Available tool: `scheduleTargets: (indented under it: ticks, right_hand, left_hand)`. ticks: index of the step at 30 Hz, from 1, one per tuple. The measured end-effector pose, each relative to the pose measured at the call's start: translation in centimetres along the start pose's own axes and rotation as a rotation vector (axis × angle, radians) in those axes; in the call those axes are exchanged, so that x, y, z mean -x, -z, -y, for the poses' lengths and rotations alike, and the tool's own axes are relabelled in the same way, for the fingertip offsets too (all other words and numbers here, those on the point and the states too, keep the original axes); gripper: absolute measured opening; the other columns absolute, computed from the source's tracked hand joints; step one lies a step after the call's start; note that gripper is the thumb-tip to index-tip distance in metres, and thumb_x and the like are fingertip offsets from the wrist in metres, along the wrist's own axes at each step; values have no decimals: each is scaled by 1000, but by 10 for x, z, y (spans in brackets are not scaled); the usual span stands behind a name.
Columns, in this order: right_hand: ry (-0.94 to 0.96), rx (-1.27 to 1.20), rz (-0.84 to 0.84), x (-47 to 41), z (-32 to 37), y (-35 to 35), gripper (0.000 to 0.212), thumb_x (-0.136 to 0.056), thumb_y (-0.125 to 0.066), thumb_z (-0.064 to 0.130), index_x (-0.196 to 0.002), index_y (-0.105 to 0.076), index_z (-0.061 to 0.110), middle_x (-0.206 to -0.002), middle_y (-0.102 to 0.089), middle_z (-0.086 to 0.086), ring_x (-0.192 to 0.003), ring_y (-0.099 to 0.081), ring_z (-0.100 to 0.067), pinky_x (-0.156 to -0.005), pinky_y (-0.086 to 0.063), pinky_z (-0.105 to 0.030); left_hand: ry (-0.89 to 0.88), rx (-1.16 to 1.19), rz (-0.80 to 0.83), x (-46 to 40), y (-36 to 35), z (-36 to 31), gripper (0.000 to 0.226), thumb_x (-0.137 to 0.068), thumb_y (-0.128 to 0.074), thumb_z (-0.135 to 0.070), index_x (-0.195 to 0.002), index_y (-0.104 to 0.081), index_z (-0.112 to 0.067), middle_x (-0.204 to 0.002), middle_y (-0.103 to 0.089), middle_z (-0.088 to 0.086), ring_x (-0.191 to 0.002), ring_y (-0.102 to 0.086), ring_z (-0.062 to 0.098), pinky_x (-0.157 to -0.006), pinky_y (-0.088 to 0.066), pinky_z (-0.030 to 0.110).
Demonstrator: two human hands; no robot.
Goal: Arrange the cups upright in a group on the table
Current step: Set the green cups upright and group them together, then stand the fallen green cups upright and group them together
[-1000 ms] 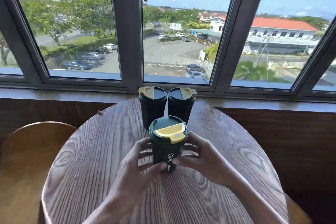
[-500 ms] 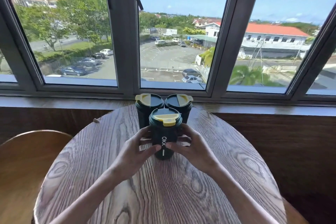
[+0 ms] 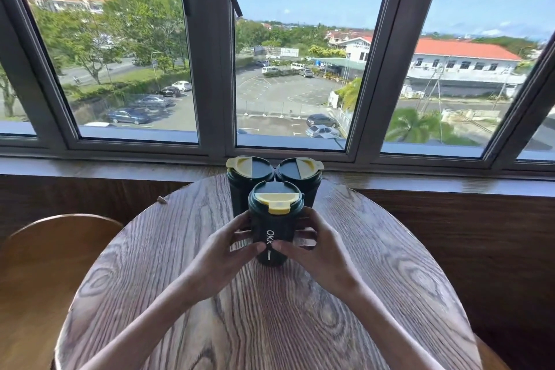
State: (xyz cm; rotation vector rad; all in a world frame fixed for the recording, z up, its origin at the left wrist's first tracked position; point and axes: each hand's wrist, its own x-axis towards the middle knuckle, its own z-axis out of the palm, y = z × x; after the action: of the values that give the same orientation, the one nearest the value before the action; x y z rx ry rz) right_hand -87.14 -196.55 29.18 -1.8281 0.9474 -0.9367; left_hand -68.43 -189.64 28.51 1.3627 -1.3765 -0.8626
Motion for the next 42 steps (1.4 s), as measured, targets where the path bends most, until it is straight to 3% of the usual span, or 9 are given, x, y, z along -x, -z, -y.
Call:
scheduleTargets:
  ticks: [5, 9, 12, 17, 21, 24, 31, 35, 42]
  right_hand:
    - [-62, 75, -10, 11, 2, 2, 71, -66, -86, 43, -123, -44, 35, -105, -66, 14, -90, -67, -1, -74, -56, -18]
    - [-152, 325, 59, 25, 2, 2, 37, -76, -76, 48, -101, -54, 32, -87, -66, 10, -77, -63, -1, -63, -48, -14]
    - [-35, 424, 238, 35, 8, -8, 21, -83, -67, 48, -86, -61, 29, -77, -65, 6, -69, -60, -2, -61, -47, -14]
    - [267, 364, 547, 39, 33, -60, 19, -90, -60, 45, -102, -59, 31, -93, -63, 10, -84, -61, -4, -75, -53, -21]
    - [449, 308, 652, 25, 67, -129, 25, -91, -60, 42, -114, -58, 31, -105, -61, 9, -92, -59, -2, -82, -50, -20]
    - [569, 235, 697, 20, 98, -197, 27, -90, -63, 37, -115, -58, 28, -109, -61, 4, -99, -58, -6, -84, -46, -19]
    - [675, 212, 764, 23, 183, -366, 40, -89, -63, 42, -125, -55, 28, -116, -58, 2, -103, -58, -15, -86, -42, -22]
    - [645, 187, 730, 24, 227, -457, 42, -87, -66, 40, -126, -56, 27, -121, -60, -2, -110, -57, -17, -87, -43, -24]
    - [480, 163, 615, 19, 272, -586, 53, -86, -68, 39, -132, -50, 21, -125, -56, -11, -116, -55, -25, -91, -40, -30]
  left_hand:
    - [30, 10, -36, 5, 1, 2, 59, -86, -67, -6, -133, -44, -32, -123, -61, -17, -112, -57, -9, -78, -54, 11]
    - [35, -197, -80, 25, 15, 10, 58, -85, -69, -18, -133, -43, -38, -126, -54, -21, -117, -55, -5, -89, -53, 16]
    - [14, -370, -116, 49, 29, 10, 46, -85, -66, -33, -128, -51, -38, -124, -56, -21, -112, -58, -4, -92, -53, 17]
    - [47, -619, -290, 94, 64, 5, 27, -86, -65, -41, -113, -61, -39, -106, -56, -32, -103, -59, -10, -88, -50, 12]
    - [137, -642, -479, 149, 108, 2, 43, -78, -55, -55, -111, -65, -31, -106, -60, -28, -102, -56, -11, -86, -43, 4]
    - [254, -698, -617, 198, 155, 1, 42, -77, -55, -52, -111, -65, -31, -108, -65, -18, -102, -57, -9, -81, -37, -3]
    - [371, -767, -904, 320, 288, 4, 23, -85, -70, -23, -108, -66, -26, -105, -68, -5, -95, -63, 9, -78, -43, 15]
    - [388, -824, -985, 383, 369, 4, 25, -84, -70, -23, -109, -65, -26, -103, -67, -7, -94, -63, 12, -79, -43, 22]
    - [417, -895, -983, 436, 511, 12, 29, -86, -68, -28, -114, -63, -23, -108, -63, -3, -98, -61, 12, -86, -48, 25]
